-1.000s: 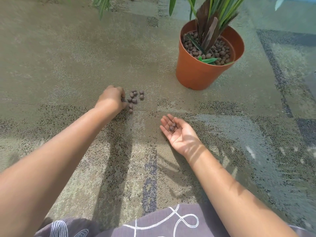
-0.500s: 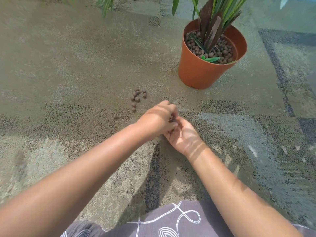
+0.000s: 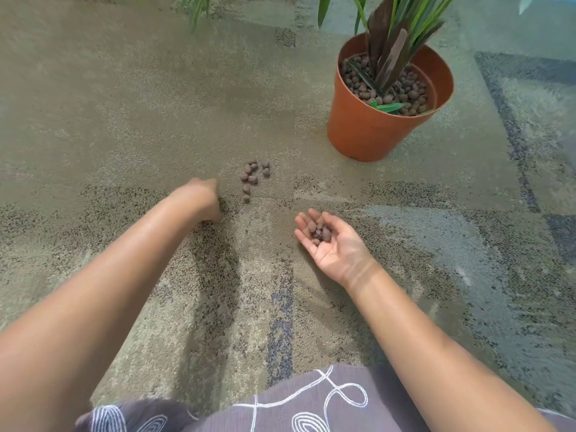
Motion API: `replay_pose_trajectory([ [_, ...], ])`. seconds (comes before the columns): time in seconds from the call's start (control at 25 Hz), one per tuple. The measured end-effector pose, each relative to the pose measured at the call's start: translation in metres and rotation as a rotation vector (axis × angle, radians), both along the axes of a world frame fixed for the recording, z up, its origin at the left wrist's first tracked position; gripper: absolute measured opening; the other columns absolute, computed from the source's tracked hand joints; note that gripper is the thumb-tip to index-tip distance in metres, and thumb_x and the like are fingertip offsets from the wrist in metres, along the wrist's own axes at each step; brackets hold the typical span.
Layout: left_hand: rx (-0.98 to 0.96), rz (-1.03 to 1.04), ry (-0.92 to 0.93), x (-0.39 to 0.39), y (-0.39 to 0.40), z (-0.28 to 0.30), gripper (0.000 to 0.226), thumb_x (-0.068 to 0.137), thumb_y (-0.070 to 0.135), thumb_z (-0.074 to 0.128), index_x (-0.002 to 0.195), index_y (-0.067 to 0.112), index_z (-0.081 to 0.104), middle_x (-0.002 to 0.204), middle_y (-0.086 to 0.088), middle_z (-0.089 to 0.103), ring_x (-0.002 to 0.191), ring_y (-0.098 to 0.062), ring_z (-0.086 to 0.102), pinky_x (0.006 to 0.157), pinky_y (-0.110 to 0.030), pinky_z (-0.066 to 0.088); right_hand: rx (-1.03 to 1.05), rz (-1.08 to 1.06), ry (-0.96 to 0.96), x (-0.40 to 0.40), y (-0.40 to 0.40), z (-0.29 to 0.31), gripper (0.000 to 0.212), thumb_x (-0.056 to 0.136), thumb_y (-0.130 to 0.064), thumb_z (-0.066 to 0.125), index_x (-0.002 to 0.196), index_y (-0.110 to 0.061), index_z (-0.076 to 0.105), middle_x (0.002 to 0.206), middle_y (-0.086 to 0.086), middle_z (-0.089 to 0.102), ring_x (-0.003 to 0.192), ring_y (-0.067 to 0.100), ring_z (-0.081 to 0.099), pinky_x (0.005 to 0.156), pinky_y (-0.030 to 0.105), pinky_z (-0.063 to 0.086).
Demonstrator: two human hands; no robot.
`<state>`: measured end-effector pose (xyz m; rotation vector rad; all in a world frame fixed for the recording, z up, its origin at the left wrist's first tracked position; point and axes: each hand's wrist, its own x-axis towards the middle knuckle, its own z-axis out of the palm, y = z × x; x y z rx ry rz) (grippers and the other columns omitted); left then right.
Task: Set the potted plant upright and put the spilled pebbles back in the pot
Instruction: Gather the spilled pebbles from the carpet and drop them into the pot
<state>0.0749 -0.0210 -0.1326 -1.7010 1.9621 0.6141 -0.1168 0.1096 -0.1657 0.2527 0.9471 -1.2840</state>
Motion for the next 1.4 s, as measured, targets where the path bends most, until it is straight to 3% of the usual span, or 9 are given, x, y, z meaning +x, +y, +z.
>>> replay_pose_trajectory([
  [0.08,-0.031,-0.016,0.072,0.003,-0.004,-0.005,0.041,0.080,0.014,0.068,0.116,0.005,0.051,0.114,-0.014,0.059,0.099,-0.029,0.058,0.085,-0.038,0.050,-0.009,0.002,0.004,0.000,0.000,-0.001,0.021,0.093,-0.013,0.049,0.103,0.001,0.062,0.092,0.018,0.072,0.090,0.028,0.070,0.081,0.043,0.055],
  [0.24,-0.190,0.057,0.303,-0.002,-0.003,-0.014,0.008,0.081,0.006,0.060,0.089,0.007,0.062,0.096,-0.012,0.065,0.080,-0.025,0.058,0.070,-0.031,0.048,-0.017,0.010,0.003,-0.001,0.001,-0.001,0.022,0.093,-0.014,0.050,0.105,0.000,0.062,0.094,0.017,0.072,0.094,0.027,0.068,0.083,0.040,0.055],
  [0.36,-0.364,0.134,0.551,-0.010,0.002,-0.023,0.007,0.079,0.007,0.065,0.084,0.010,0.060,0.092,-0.009,0.060,0.082,-0.024,0.056,0.069,-0.032,0.045,-0.017,0.013,0.008,-0.002,0.002,-0.001,0.023,0.093,-0.014,0.050,0.107,0.000,0.061,0.095,0.017,0.071,0.097,0.027,0.068,0.084,0.039,0.054],
  [0.56,-0.478,0.154,0.661,-0.014,0.007,-0.037,0.010,0.081,0.013,0.065,0.088,0.012,0.058,0.092,-0.004,0.052,0.084,-0.021,0.050,0.067,-0.028,0.034,-0.016,0.014,0.011,-0.002,0.004,0.000,0.023,0.094,-0.014,0.049,0.106,0.000,0.062,0.095,0.017,0.071,0.093,0.027,0.068,0.087,0.039,0.053],
  [0.72,-0.367,0.132,0.626,-0.018,0.010,-0.043,0.028,0.081,0.024,0.068,0.105,0.016,0.056,0.100,-0.003,0.046,0.088,-0.019,0.046,0.075,-0.030,0.039,-0.019,0.014,0.005,-0.002,0.004,-0.001,0.023,0.094,-0.014,0.049,0.107,0.000,0.061,0.096,0.017,0.070,0.094,0.027,0.068,0.086,0.040,0.053],
  [0.88,-0.384,0.122,0.568,-0.025,0.014,-0.043,0.029,0.083,0.017,0.065,0.109,0.014,0.054,0.104,-0.006,0.043,0.087,-0.019,0.044,0.073,-0.029,0.039,-0.022,0.023,0.005,-0.001,0.004,-0.003,0.025,0.094,-0.014,0.049,0.111,0.000,0.060,0.102,0.017,0.069,0.097,0.027,0.067,0.087,0.041,0.053],
  [1.16,-0.273,0.187,0.485,-0.026,-0.001,-0.031,0.016,0.080,0.006,0.061,0.094,0.013,0.057,0.094,-0.007,0.046,0.076,-0.023,0.047,0.063,-0.027,0.035,-0.026,0.027,0.006,0.000,0.003,-0.004,0.024,0.094,-0.015,0.049,0.109,0.000,0.060,0.097,0.017,0.071,0.092,0.027,0.069,0.084,0.042,0.054],
  [1.28,-0.159,0.287,0.572,-0.020,-0.001,-0.028,0.015,0.080,0.006,0.064,0.085,0.015,0.054,0.079,-0.002,0.052,0.067,-0.018,0.056,0.057,-0.025,0.048,-0.024,0.027,0.005,0.000,0.004,-0.002,0.025,0.094,-0.016,0.049,0.110,0.000,0.060,0.096,0.017,0.071,0.093,0.027,0.069,0.085,0.040,0.054],
  [1.4,-0.112,0.297,0.663,-0.021,0.012,-0.019,0.014,0.082,0.010,0.062,0.086,0.017,0.052,0.076,0.001,0.051,0.061,-0.014,0.057,0.048,-0.019,0.049,-0.009,0.025,0.010,0.000,0.003,0.002,0.026,0.094,-0.017,0.049,0.110,0.000,0.060,0.096,0.017,0.071,0.095,0.027,0.068,0.088,0.039,0.052],
])
